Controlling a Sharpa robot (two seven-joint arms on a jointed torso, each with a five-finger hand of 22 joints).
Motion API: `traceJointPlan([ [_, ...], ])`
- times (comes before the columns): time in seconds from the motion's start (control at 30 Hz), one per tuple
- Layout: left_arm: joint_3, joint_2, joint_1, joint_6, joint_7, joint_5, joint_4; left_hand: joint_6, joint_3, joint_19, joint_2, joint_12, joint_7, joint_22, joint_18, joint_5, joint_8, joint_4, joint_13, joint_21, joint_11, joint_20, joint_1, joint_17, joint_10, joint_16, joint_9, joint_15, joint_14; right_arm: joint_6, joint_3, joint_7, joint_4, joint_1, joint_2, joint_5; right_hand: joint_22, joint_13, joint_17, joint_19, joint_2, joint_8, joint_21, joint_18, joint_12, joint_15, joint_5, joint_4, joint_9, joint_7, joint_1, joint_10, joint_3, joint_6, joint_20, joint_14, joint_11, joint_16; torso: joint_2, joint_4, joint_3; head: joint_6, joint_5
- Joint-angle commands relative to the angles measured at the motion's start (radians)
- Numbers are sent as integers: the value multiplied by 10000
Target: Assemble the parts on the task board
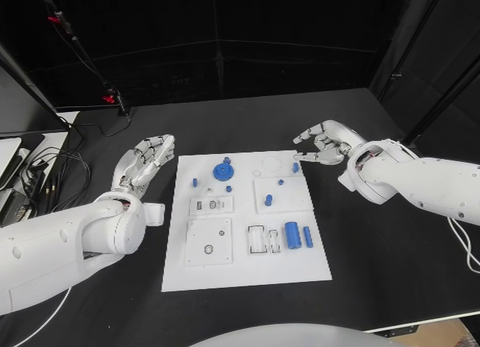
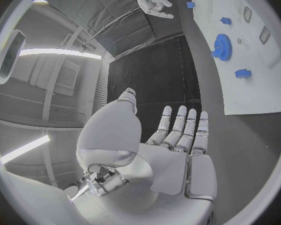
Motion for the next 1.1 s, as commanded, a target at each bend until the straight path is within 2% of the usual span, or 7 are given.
traceJointPlan([
  [0.03,6,-15,8,97,3275,-31,13,-3,76,-39,64,45,1577,9,-101,37,48,8,-14,50,46,33,-11,-16,4,33,-14,56,-6,495,8,-511,-135,-39,88,-541,2632,2633,2630,1061,-6,-54,31,-74,26,31,-69,-14,-15,-75,167,1041,23,-44,71,1041,-33,25,19,37,-2,-18,-7],
  [0.33,4,-43,7,95,3267,-31,25,-6,75,-39,75,48,1577,12,-101,58,49,7,-14,55,48,35,-2,-16,3,35,-19,57,-8,762,10,-771,-379,-296,259,-935,2632,2633,2630,1061,3,-84,31,-74,26,8,-39,-18,-29,-102,260,1041,67,-57,61,1041,-62,25,0,-1,-25,-57,76],
  [0.5,3,-50,7,102,3267,-31,31,-6,75,-39,75,48,1577,12,-101,58,49,7,-14,55,48,35,-2,-16,3,35,-19,57,-8,778,10,-915,-469,-332,321,-1023,2632,2633,2630,1061,33,-109,31,-74,26,-13,23,-18,-41,-114,330,1041,118,-59,47,1041,-78,25,-14,24,-16,-58,79],
  [0.63,3,-63,7,97,3270,-31,28,-6,75,-39,75,48,1577,12,-101,58,49,7,-14,55,48,35,-2,-16,3,35,-19,57,-8,751,11,-1033,-570,-342,410,-1059,2632,2633,2630,1061,100,-129,31,-74,26,-22,117,-33,-50,-109,422,1041,201,-41,32,1041,-66,25,-18,1,-16,-69,123],
  [0.73,3,-66,7,95,3265,-31,35,-6,75,-39,75,48,1577,12,-101,58,49,7,-14,55,48,35,-2,-16,3,35,-19,57,-8,849,11,-1163,-619,-345,453,-1090,2632,2633,2630,1061,110,-137,31,-74,26,-24,138,-44,-54,-112,461,1041,232,-35,29,1041,-67,25,-6,47,0,-47,104],
  [0.87,2,-82,7,95,3262,-31,39,-6,75,-39,75,48,1577,12,-101,58,49,7,-14,55,48,35,-2,-16,3,35,-19,57,-8,943,11,-1344,-643,-347,506,-1140,2632,2633,2630,1061,127,-160,31,-74,26,-28,168,-51,-63,-119,507,1041,273,-49,25,1041,-75,25,-15,12,-11,-49,140],
  [1.1,1,-77,7,104,3250,-31,39,-7,68,-46,79,50,1577,12,-99,73,52,7,-15,57,48,39,5,-17,2,38,-25,59,-11,1115,11,-1631,-694,-347,565,-1231,2632,2633,2630,1061,222,-169,31,-74,26,-45,208,-82,-66,-145,630,1041,397,6,16,1041,-84,25,-11,27,-19,-62,142],
])
